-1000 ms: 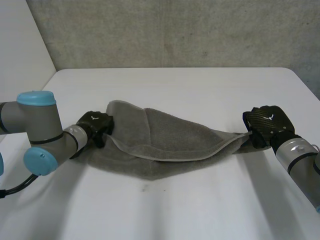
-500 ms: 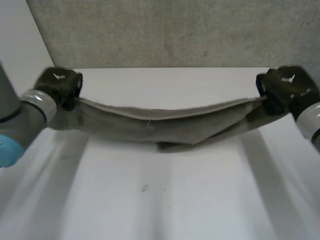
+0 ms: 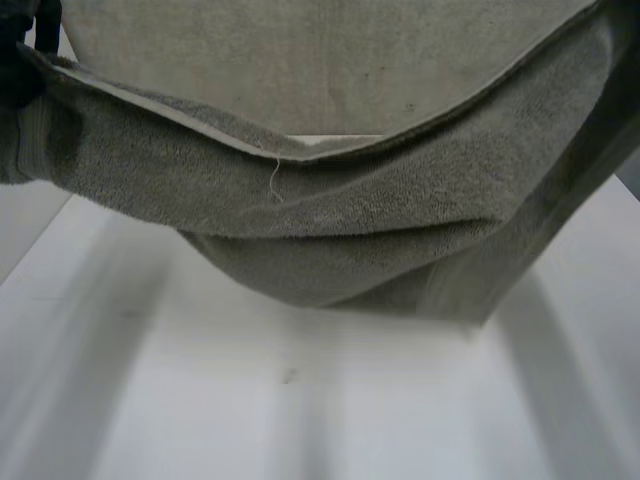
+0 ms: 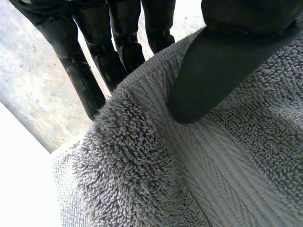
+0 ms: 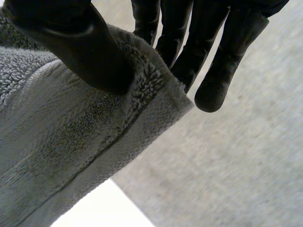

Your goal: Fold the towel.

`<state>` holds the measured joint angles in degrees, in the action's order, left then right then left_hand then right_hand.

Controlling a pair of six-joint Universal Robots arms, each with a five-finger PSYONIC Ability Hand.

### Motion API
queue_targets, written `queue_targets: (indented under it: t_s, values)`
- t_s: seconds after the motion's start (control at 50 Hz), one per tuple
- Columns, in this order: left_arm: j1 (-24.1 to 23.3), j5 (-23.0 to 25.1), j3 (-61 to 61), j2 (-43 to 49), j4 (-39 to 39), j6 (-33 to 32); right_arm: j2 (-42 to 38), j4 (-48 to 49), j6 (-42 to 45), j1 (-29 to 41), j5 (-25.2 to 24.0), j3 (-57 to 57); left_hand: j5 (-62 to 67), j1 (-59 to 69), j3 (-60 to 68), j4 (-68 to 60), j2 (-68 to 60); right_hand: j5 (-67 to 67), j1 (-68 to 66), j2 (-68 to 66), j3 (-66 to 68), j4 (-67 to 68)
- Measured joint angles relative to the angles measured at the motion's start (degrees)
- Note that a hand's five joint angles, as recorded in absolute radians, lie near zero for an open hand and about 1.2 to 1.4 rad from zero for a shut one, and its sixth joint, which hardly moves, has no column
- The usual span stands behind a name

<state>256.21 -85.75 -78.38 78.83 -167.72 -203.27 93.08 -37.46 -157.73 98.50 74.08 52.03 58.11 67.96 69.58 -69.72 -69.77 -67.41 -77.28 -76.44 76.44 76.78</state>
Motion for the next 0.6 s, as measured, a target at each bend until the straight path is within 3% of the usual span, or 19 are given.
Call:
queue_targets:
  t_s: [0.1, 0.26, 0.44, 0.5, 0.6]
  values:
    - [0.3, 0.0, 1.2, 3.8, 2.8, 0.3, -4.9, -1.7, 0.2, 0.3, -0.2, -0.6, 0.0, 0.0, 0.0, 0.0, 0.0, 0.0, 0.0, 0.0, 0.0, 0.0]
    - [0.4, 0.2, 3.2, 18.2, 3.2, 3.3, -16.2, 1.5, 0.3, 2.9, 0.5, 0.0, 0.0, 0.0, 0.0, -0.1, 0.0, 0.0, 0.0, 0.0, 0.0, 0.0]
    - [-0.1, -1.0, 22.3, 33.0, -4.6, 11.9, -27.3, 26.7, -0.3, 7.5, 6.6, -5.5, 0.0, 0.0, 0.1, -0.1, 0.0, 0.0, 0.0, 0.0, 0.3, 0.0]
    - [-0.1, -1.9, 27.8, 34.1, -9.4, 17.4, -27.2, 36.3, -0.5, 8.2, 9.8, -5.1, 0.0, 0.0, 0.1, -0.1, 0.0, 0.0, 0.0, 0.0, 0.3, 0.0]
    - [0.1, -2.6, 28.8, 33.1, -14.2, 25.5, -23.7, 43.0, -0.8, 8.6, 11.9, -0.8, 0.3, 0.0, 0.1, -0.1, 0.0, 0.0, 0.0, 0.0, 0.3, 0.0]
